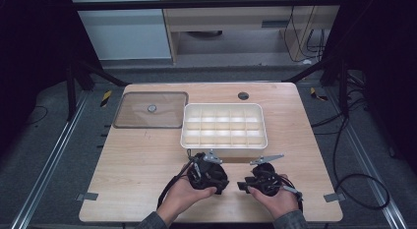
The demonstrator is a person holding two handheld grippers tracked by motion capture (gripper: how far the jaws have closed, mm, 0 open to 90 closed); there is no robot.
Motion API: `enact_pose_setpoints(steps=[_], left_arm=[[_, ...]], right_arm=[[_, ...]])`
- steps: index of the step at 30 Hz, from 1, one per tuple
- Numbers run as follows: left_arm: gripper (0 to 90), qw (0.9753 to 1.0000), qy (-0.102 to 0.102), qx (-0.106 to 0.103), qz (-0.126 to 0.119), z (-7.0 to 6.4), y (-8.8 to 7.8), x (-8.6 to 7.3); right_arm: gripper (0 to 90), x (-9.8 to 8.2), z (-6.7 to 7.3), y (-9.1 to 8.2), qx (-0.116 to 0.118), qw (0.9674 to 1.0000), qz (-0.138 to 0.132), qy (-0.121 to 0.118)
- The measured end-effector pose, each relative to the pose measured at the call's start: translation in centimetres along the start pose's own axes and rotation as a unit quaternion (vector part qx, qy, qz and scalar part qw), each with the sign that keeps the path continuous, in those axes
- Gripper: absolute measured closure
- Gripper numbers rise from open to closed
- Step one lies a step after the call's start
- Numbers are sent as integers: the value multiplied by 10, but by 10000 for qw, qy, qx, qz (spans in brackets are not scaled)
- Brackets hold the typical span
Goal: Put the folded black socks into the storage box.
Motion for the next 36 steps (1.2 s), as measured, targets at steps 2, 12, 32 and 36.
enact_pose_setpoints(steps=[2, 12, 32, 36], left_arm=[[583, 10000, 7, -7, -8, 0, -1, 0], [563, 9997, -59, 46, -225, 6, -17, 4], [106, 9846, -716, 1538, -431, 100, -61, -79], [74, 9793, -812, 1814, -379, 123, -70, -110]], right_arm=[[595, 0, 0, 0, -5, 10000, 3, 6], [585, 2, 0, -3, -16, 10000, -54, -20], [357, 42, 25, -6, 108, 9992, -389, -27], [337, 53, 33, -1, 112, 9993, -363, -65]])
Point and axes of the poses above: each handheld gripper's, and its own axes: y roughly forward along the jaws, x roughly out of its top, z roughly to its left, the point moved 8 cm from there along y, roughly forward along the jaws, and after that the axes turned 7 degrees about z, right-handed, at the moved point
